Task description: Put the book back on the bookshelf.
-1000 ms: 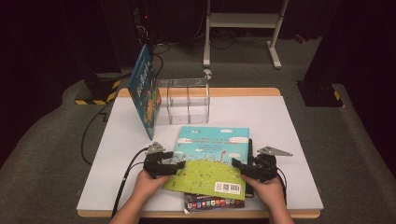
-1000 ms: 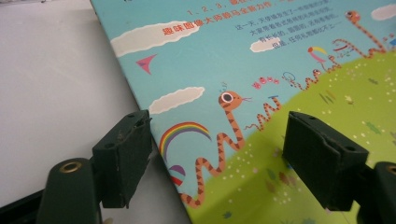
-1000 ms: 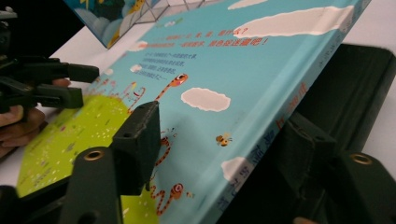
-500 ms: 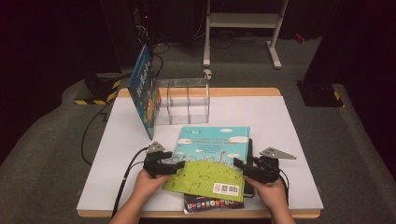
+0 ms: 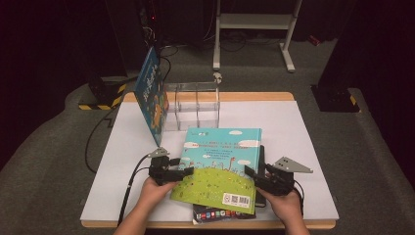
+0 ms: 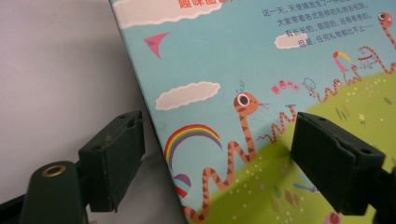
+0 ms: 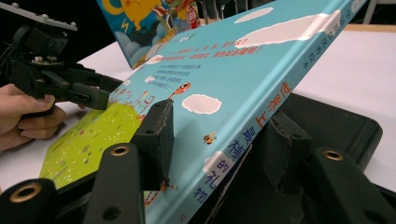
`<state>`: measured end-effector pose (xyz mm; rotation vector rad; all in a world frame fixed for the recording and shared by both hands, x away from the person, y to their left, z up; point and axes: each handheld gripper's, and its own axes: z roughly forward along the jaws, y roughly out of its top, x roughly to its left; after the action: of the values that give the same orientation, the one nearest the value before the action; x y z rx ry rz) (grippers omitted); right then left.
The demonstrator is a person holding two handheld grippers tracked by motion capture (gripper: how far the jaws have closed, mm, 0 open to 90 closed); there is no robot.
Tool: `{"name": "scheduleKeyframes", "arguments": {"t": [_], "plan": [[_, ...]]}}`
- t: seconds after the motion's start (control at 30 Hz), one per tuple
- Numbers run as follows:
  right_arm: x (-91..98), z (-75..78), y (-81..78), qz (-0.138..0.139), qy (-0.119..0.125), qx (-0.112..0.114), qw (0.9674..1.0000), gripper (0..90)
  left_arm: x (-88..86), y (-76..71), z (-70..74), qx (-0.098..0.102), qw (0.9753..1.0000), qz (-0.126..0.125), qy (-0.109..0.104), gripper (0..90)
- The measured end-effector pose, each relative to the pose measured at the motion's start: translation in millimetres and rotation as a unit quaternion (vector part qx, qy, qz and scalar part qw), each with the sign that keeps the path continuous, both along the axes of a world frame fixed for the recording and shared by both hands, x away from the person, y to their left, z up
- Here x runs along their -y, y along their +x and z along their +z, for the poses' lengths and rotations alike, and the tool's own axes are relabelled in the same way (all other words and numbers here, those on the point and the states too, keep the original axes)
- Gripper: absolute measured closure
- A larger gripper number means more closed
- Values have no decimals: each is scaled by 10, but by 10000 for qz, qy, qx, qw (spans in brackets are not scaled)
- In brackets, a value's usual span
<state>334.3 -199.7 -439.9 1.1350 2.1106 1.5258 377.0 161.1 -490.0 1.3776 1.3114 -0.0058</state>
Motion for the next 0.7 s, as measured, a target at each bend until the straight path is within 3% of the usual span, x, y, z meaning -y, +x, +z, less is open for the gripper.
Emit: {"name": "scheduleKeyframes", "arguments": {"t": [0.13,0.43,0.7], "plan": [[-14,27,-22,32,-24,119,9999,488,-5,9,-14,-158,9995,-214,-185,156],[-46,66,7,-93,-9,-108,9999,467,-22,-41,54,-6,10000,-51,-23,191],[-139,93,41,-274,-41,-97,9996,453,-80,-63,84,25,9998,119,-124,242]]}}
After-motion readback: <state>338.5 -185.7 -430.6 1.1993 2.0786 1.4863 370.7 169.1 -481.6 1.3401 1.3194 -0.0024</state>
